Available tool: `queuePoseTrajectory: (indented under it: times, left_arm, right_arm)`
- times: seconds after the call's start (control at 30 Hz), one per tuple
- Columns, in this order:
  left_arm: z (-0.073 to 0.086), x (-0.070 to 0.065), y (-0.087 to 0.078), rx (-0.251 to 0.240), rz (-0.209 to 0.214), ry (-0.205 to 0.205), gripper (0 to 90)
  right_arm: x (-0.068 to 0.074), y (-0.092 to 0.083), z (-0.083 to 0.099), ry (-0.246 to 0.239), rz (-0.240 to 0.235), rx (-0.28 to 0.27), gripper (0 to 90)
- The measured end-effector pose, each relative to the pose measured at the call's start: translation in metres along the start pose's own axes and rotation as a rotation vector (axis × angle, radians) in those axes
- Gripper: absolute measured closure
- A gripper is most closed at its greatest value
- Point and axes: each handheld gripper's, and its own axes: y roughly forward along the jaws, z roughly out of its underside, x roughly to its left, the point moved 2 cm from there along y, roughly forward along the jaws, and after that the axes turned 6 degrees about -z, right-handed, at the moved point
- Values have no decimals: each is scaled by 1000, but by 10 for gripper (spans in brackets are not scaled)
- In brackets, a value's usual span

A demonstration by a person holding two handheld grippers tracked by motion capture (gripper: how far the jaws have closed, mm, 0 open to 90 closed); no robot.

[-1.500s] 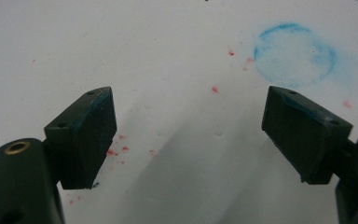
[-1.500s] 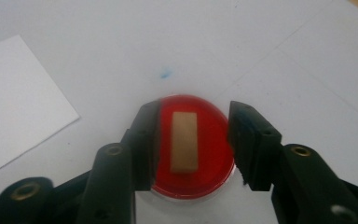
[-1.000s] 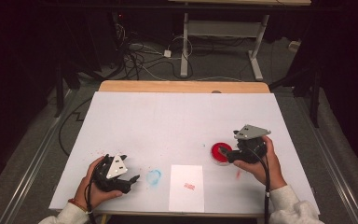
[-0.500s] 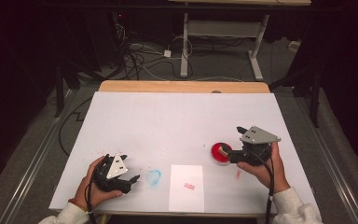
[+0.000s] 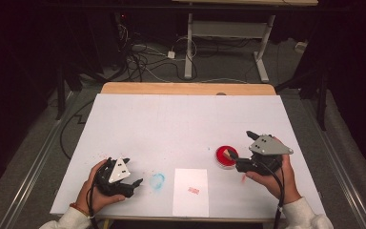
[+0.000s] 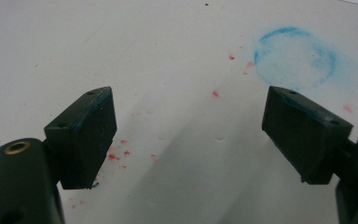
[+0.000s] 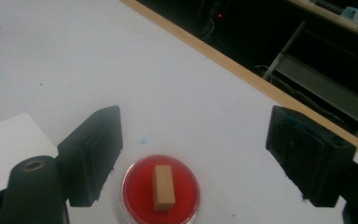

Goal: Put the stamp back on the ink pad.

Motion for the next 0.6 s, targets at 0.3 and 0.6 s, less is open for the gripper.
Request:
queuePoseTrajectory:
  times: [0.3, 0.6]
  left_arm:
    - [0, -1, 0, 8, 8, -7, 171]
    - [-1, -1, 0, 7, 9, -6, 172]
  right_arm:
    - [5, -12, 4, -17, 6, -14, 196]
    - [6, -21, 16, -23, 29, -30, 199]
